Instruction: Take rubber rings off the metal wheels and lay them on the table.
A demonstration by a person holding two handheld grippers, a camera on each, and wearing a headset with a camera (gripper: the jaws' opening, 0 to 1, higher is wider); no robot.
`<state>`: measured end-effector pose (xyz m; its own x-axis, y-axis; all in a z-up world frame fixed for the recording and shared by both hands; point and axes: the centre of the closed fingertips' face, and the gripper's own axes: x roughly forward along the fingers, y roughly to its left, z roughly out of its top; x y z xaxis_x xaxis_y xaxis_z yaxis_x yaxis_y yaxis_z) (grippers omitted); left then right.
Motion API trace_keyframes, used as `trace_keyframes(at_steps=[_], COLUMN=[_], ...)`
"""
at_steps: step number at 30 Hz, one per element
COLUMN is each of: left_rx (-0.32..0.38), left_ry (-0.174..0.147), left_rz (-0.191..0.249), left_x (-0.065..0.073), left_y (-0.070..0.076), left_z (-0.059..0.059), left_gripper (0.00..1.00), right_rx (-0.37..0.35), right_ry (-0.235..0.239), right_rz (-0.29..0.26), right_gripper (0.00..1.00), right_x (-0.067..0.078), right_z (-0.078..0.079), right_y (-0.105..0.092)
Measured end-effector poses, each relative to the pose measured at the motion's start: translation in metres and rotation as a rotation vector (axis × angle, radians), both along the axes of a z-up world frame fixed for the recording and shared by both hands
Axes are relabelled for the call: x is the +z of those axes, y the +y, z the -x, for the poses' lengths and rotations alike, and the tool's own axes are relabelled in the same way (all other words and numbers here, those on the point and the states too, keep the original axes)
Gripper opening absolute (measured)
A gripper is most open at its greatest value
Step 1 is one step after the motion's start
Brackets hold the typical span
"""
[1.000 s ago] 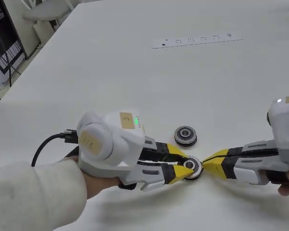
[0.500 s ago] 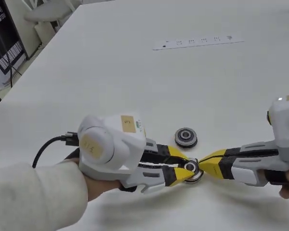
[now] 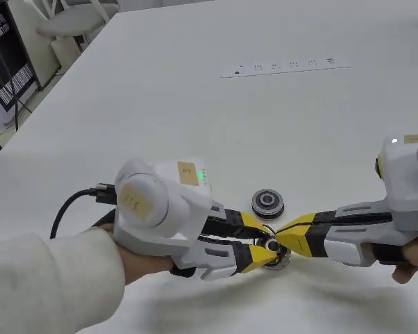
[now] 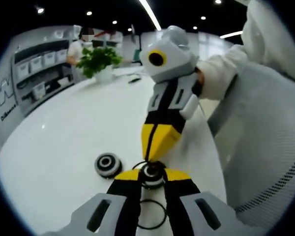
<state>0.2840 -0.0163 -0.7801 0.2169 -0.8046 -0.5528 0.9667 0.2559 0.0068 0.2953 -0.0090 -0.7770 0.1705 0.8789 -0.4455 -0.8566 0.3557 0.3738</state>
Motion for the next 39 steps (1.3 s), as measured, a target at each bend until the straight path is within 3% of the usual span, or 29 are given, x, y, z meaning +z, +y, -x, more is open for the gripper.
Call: trace_keyframes(at_steps=[1,4,6,9,15,17,20,30,34,39], left_rx=[-0.011,-0.016,-0.016,0.006,0.081,0.103,0.119,0.22,0.256,0.273], left_ry=[0.026,0.02,0.039,0.014,0.018,0.046,0.037,0.05,0.068,0.055], left_rz=[0.002,0.014,0.028,0.031,-0.013,0.006,0.007,0.017,0.035,0.048], left_x=[0.002,0.015,0.022,0.032,0.032,0.034,0.037,0.034,0.035,0.04], left_y=[0.001,0.012,0.017,0.035,0.077,0.087,0.097,0.127,0.134,0.136], left_z=[0.004,0.008,0.012,0.014,0.024,0.031,0.037,0.049,0.05,0.047], left_gripper=[0.25,0.4,0.46,0.54,0.69,0.75,0.82,0.87,0.87,0.84], right_rx=[0.002,0.012,0.017,0.037,0.091,0.105,0.147,0.245,0.285,0.32], right_ry=[0.004,-0.002,-0.003,-0.007,-0.019,-0.015,-0.009,-0.003,0.009,-0.002], right_rz=[-0.002,0.0,-0.013,-0.025,-0.018,-0.023,-0.005,0.053,0.078,0.114], right_gripper=[0.0,0.0,0.0,0.0,0.0,0.0,0.0,0.0,0.0,0.0], right_x=[0.001,0.006,0.013,0.021,0.025,0.026,0.022,0.0,-0.01,-0.019], right_z=[0.0,-0.001,-0.002,-0.003,-0.001,0.0,0.005,0.021,0.029,0.035], right_y=[0.0,0.0,0.002,0.007,0.021,0.026,0.035,0.06,0.064,0.065])
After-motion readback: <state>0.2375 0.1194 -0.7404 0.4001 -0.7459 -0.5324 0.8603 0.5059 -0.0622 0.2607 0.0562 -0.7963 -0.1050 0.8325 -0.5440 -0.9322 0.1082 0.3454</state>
